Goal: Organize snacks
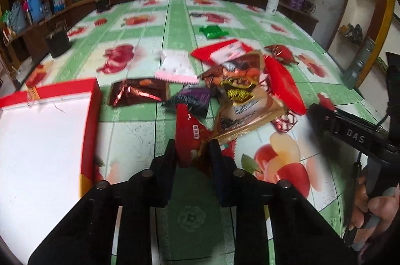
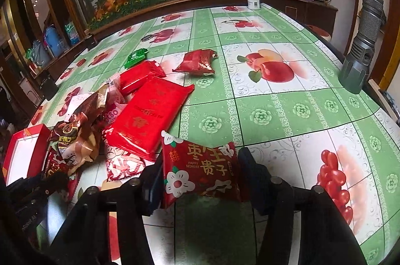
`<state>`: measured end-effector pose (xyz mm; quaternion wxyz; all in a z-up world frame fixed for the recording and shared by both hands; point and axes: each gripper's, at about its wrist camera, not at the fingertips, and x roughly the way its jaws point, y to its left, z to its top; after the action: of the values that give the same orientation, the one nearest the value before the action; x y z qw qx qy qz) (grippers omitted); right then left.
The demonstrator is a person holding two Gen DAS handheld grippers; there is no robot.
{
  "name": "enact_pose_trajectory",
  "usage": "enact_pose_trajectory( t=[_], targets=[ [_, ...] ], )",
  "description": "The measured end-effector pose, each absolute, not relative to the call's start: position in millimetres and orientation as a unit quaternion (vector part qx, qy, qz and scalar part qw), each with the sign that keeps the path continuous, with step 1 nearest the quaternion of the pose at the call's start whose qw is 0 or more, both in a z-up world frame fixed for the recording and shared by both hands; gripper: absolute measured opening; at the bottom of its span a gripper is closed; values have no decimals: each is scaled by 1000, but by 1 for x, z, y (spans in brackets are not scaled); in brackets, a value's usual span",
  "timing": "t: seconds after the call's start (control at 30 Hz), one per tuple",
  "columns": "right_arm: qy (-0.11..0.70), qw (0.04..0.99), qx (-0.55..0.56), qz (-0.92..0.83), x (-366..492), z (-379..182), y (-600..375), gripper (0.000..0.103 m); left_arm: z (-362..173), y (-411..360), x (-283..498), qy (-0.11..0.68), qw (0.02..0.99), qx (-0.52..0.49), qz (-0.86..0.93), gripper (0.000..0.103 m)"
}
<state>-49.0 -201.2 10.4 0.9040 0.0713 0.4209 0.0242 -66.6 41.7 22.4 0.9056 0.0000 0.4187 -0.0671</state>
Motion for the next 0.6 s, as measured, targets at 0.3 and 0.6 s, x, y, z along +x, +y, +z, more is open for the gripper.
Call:
enact_pose_trajectory(
  t=[0.3, 0.6],
  targets=[
    [414, 903, 90, 78, -53, 13, -196, 47, 30, 43, -87, 399, 913, 10, -85, 19],
    [380, 903, 97, 175, -69, 26, -176, 26, 37, 62, -112, 385, 920, -18, -77, 18]
  ],
)
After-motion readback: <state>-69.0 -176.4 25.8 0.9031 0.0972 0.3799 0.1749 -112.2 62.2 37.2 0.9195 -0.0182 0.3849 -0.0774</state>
